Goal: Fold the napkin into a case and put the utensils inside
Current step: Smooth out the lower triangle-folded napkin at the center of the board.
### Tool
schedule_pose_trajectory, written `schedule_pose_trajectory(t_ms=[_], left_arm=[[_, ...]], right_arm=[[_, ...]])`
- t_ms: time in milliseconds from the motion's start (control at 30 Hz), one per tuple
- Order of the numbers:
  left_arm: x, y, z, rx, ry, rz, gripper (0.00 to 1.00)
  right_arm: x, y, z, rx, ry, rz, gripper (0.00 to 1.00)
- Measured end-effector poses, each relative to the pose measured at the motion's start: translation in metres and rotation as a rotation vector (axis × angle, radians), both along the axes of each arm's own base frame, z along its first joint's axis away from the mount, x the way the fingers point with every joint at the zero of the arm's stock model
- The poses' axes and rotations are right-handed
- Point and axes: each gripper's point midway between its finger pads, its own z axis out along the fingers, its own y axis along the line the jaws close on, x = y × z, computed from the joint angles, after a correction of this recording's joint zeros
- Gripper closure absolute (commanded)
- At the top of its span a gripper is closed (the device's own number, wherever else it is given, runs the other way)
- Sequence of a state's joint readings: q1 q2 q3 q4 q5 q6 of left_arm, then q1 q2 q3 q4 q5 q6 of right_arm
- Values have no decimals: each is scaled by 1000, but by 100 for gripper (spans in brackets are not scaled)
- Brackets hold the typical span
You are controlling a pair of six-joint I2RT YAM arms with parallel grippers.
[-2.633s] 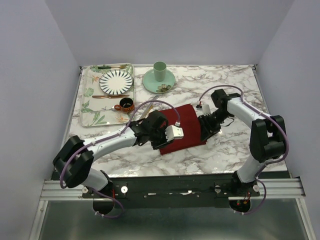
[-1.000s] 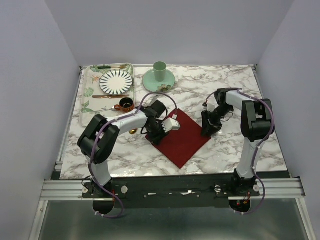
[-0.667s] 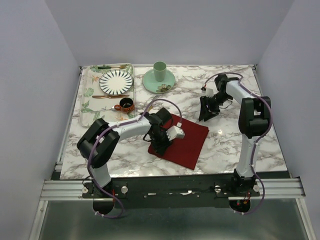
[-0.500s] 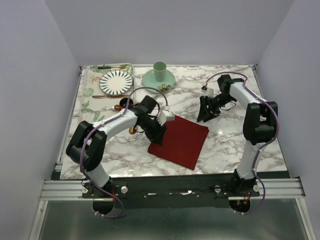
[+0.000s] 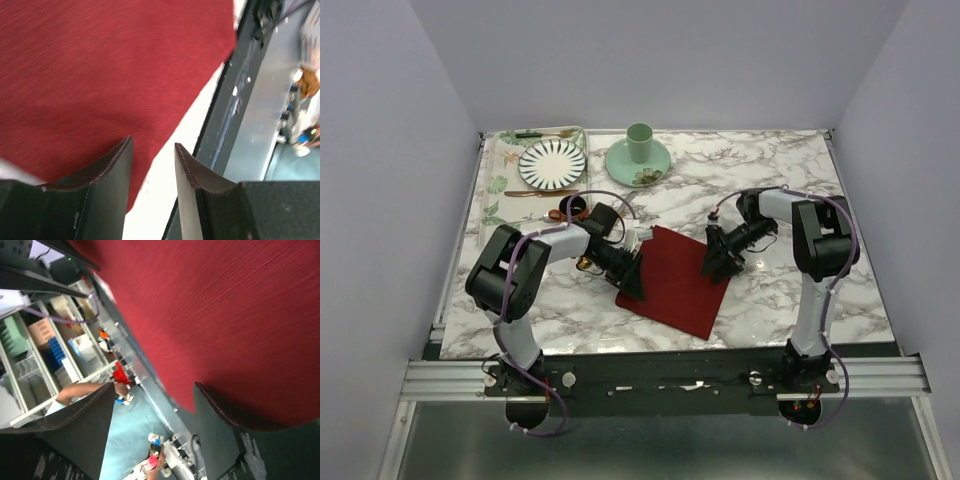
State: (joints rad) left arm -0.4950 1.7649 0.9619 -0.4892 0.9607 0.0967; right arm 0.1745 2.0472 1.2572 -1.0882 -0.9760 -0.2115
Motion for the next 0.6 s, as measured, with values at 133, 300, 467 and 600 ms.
schedule_pose_trajectory(t_ms=[133, 300, 467, 600], left_arm=[[10, 5, -10, 15, 53, 70, 53], [18, 2, -5, -14, 44, 100, 48], [9, -3, 29, -112, 30, 115, 44], [-1, -5, 49, -192, 23, 140, 44]], right_arm=[[31, -5, -16, -72, -48, 6, 31], [82, -6, -15, -133, -192, 14, 29], [98, -1, 9, -88, -284, 19, 19], [54, 9, 41, 15, -258, 20, 18]])
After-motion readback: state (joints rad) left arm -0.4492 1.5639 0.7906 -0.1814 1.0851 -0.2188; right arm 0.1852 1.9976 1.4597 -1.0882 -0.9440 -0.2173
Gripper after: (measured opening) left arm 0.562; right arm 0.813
